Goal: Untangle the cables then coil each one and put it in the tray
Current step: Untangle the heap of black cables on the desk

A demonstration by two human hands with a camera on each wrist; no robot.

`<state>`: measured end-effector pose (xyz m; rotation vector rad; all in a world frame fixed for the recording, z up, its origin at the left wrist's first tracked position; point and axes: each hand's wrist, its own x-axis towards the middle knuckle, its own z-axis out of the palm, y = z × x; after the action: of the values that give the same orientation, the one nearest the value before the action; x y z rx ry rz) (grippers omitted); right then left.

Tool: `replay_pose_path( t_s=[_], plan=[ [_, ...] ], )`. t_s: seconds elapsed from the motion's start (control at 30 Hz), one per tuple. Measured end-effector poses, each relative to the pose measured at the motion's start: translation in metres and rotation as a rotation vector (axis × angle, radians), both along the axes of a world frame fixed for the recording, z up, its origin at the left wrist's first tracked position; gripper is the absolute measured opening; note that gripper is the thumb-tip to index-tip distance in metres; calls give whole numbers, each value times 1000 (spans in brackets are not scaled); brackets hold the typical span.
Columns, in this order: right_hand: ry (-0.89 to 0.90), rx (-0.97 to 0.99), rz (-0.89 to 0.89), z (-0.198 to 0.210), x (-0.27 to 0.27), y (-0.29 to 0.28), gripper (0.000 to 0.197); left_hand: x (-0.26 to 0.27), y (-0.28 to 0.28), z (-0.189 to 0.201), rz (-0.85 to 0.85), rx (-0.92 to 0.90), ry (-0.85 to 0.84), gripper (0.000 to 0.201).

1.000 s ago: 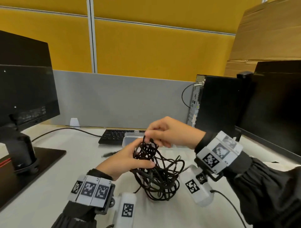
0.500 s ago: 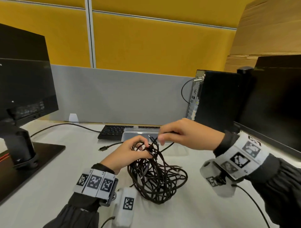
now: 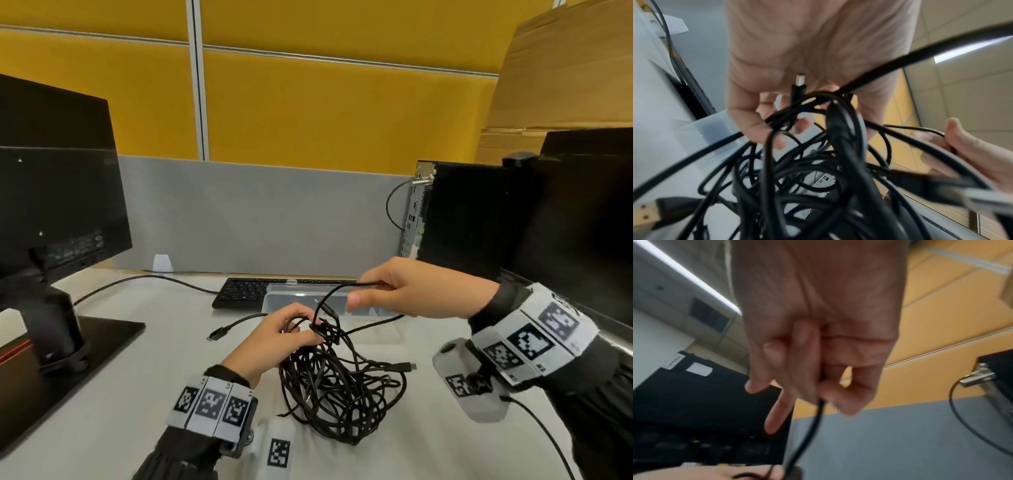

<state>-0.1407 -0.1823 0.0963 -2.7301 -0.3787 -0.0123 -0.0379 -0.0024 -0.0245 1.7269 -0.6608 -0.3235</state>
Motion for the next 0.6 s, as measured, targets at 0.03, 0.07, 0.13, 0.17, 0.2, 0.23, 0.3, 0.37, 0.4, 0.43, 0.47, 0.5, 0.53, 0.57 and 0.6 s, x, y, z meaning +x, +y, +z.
replay_pose_path(
  t_s=[0.03,0.07,0.13,0.17,0.2,0.23,0.3,0.37,0.4,0.43,0.47,0.5,0.53,0.57,0.6],
  plan=[
    [7,23,9,0,-1,5,36,0,0,0,5,-11,1,14],
    [-5,82,22,0,-1,9,36,1,1,0,3,-20,0,14],
    [-64,285,33,1,1,14,39,-1,2,0,-16,-25,11,21],
    [-103,408,47,4,2,16,42,-2,2,1,-24,-18,20,26],
    [-145,529,66,7,4,16,44,-2,3,1,-28,-5,30,33],
    [-192,637,82,10,6,17,45,-2,3,1,-34,10,37,40],
    [-282,845,101,11,12,16,43,-1,4,1,-49,15,39,50],
    [-314,1113,121,7,17,14,39,1,5,-1,-58,19,26,53],
    [-321,1240,127,4,18,11,38,3,6,-2,-55,43,12,53],
    [-323,1340,109,1,19,8,37,4,6,-3,-57,76,-6,55],
    [-317,1395,66,-2,19,3,36,4,5,-5,-59,111,-19,57],
    [-300,1403,15,-4,17,-2,35,4,4,-8,-60,137,-27,60],
    [-278,1363,-27,-5,15,-7,34,4,3,-10,-57,146,-28,61],
    [-263,1272,-50,-6,12,-12,32,5,2,-11,-51,140,-26,60],
    [-259,1124,-58,-7,10,-16,29,5,1,-12,-41,128,-24,56]
  ],
)
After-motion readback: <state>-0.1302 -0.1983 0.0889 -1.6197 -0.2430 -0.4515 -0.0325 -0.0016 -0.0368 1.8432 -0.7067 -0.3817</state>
